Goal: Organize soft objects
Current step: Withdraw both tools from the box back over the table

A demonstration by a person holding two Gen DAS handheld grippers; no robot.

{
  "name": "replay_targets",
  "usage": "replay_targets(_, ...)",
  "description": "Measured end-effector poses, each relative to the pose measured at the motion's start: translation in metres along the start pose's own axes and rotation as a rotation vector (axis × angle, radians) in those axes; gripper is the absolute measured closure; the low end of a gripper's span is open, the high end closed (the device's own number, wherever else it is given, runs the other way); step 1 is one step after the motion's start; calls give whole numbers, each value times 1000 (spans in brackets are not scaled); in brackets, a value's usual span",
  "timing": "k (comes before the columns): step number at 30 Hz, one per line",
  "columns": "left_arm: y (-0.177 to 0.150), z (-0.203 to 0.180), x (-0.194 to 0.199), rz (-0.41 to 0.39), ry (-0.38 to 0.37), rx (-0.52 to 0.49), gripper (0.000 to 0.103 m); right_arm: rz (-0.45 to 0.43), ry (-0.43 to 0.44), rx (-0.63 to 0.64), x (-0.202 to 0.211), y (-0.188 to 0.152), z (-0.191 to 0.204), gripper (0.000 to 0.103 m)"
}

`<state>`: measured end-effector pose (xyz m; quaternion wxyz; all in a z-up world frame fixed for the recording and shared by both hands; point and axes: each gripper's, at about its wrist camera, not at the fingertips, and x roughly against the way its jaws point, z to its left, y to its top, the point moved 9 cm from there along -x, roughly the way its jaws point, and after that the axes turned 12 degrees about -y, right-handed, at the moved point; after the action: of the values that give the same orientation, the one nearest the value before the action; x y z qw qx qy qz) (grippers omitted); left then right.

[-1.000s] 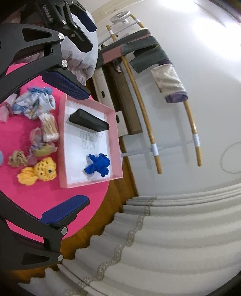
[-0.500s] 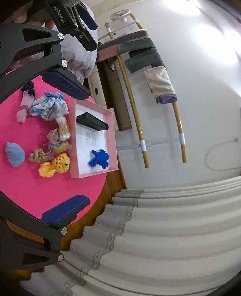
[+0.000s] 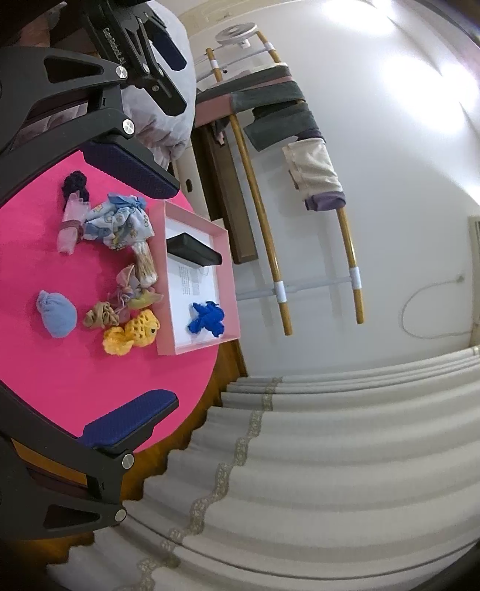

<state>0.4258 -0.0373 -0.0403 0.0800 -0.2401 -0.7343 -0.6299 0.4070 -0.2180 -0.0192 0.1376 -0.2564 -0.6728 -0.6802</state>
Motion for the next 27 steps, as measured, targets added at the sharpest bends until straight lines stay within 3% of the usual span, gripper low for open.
replay_targets(27, -18, 14, 8, 65, 22, 27, 0, 64, -4, 9, -15, -24, -6, 0)
